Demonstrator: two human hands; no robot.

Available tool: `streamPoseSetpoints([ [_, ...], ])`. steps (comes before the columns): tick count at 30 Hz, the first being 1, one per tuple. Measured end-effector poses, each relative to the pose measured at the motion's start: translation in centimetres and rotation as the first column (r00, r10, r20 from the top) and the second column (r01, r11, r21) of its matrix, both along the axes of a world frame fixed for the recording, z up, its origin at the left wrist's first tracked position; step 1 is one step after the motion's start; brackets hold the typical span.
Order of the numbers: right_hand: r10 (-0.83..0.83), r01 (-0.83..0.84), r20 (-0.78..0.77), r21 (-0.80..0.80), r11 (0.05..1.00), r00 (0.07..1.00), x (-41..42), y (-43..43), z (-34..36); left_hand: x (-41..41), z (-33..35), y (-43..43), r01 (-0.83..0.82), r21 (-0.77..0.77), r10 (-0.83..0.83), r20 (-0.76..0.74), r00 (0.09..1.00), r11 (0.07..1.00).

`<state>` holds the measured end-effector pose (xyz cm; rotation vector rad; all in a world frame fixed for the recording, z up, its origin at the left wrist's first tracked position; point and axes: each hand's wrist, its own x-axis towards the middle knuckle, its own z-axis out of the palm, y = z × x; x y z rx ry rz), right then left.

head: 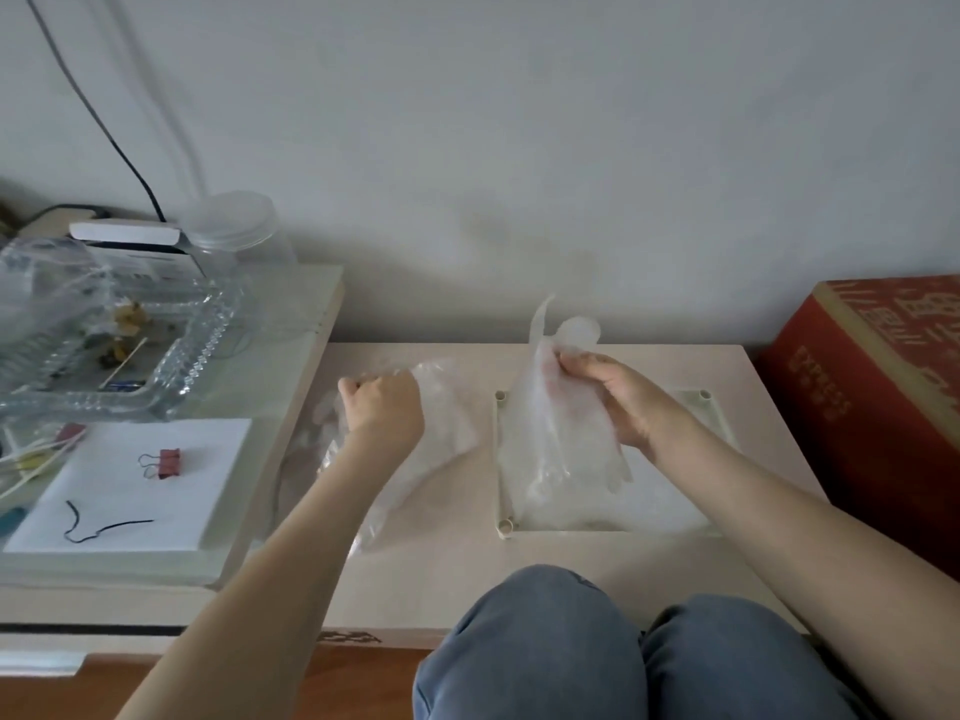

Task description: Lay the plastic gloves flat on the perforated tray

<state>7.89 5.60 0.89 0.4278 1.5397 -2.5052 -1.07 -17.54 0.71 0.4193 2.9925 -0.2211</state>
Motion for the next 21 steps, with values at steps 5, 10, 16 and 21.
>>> streamPoseSetpoints([
  [5,0.045,-0.046,-0.031,-0.057,0.997,0.999,-1.3,-2.1,0.3,0.9,-2.3,-0.2,-0.031,0.375,-0.04,0.182,0.983,0.926],
  [10,0.01,-0.01,0.002,-0.008,1.0,1.0,-2.1,-3.1,-0.7,2.4,-1.0,0.0,-0.748,0.653,-0.417,0.717,0.558,0.12],
  [16,-0.029,0.021,0.061,0.131,0.991,0.998,-2.6,-2.7,-2.0,0.7,-0.8,-1.6,-0.903,0.41,-0.617,0.679,0.397,-0.13],
  [21,-0.061,0.045,0.062,0.229,0.972,0.996,-2.7,-2.5,-2.8,0.9,-0.3,-2.7,-0.844,0.536,-0.594,0.679,0.43,0.001],
])
